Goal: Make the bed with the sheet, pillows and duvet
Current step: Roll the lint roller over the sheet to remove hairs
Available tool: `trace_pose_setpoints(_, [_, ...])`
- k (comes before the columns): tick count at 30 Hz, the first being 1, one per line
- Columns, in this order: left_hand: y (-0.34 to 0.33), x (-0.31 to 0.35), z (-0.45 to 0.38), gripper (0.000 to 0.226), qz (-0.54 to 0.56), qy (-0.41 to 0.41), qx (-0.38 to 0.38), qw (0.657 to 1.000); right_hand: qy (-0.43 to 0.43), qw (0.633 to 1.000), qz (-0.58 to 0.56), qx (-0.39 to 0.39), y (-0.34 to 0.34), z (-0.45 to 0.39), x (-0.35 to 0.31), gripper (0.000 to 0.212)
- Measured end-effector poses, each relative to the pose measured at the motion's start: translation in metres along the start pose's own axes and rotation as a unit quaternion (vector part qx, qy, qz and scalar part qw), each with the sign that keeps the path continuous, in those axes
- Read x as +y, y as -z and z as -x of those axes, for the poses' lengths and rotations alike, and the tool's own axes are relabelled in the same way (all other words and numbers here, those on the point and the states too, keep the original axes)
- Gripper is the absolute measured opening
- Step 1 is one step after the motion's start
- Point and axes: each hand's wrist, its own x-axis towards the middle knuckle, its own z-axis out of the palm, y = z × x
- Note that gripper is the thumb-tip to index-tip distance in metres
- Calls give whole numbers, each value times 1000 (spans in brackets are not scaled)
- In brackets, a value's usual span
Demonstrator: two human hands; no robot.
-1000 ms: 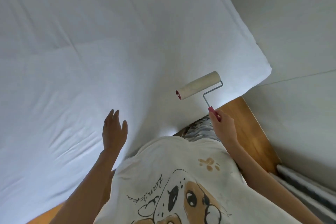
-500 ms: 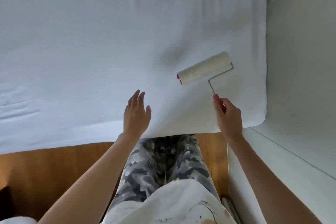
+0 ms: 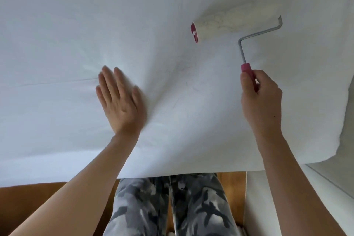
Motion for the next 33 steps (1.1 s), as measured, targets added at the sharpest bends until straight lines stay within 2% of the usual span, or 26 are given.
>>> trace_pose_setpoints(5, [-5,-4,1,59,-6,-1,7,1000,-5,999,41,-13,-6,12,18,27])
trace_pose_setpoints(11, [-4,-3,2,59,-9,-3,13,1000,-15,995,88,-46,21,74,64,28])
trace_pose_setpoints(16, [-4,-2,2,58,-10,-5,23,1000,-75,987,123,-77,46,136,110,47])
trace_pose_setpoints(21, [-2,0,3,58,-12,-2,29,1000,-135,974,148,-103,65,189,142,51])
trace_pose_setpoints(25, [-2,0,4,58,-9,-1,30,1000,-150,975,127,-100,78,208,152,52])
trace_pose_setpoints(29, [-1,-1,5,58,-7,-7,32,999,-161,981,81,-72,88,207,146,39])
trace_pose_setpoints(33, [-1,-7,3,57,-7,-21,28,999,-161,979,90,-87,90,203,131,37])
